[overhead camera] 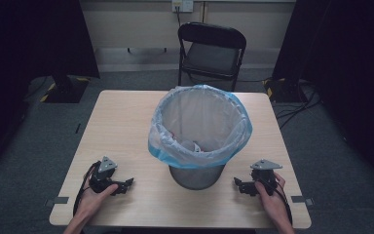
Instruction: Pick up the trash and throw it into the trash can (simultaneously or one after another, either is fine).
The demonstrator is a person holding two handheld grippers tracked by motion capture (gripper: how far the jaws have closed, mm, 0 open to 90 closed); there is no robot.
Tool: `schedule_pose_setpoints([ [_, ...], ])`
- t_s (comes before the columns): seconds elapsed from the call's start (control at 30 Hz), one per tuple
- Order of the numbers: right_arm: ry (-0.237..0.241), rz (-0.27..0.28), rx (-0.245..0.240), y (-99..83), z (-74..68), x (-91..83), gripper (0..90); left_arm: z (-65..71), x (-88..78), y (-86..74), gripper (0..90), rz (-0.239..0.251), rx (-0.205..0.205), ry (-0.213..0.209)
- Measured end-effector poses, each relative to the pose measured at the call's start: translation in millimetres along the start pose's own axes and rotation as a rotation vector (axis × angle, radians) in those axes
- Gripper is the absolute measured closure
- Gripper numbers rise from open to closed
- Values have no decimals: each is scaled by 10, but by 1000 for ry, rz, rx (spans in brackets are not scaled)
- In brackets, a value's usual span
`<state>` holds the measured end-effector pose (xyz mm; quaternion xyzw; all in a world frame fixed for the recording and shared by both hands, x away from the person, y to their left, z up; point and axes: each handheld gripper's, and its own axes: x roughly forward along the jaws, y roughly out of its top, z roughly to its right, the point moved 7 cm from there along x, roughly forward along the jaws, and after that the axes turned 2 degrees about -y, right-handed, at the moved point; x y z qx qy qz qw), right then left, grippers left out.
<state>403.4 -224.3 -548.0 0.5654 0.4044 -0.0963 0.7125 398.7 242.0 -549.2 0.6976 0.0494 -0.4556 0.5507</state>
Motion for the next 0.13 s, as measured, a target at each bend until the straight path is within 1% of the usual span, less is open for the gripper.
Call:
schedule_pose_setpoints([
  [0.13,0,0,0,0,0,0,87,3,7,4,66,3,-4,3],
])
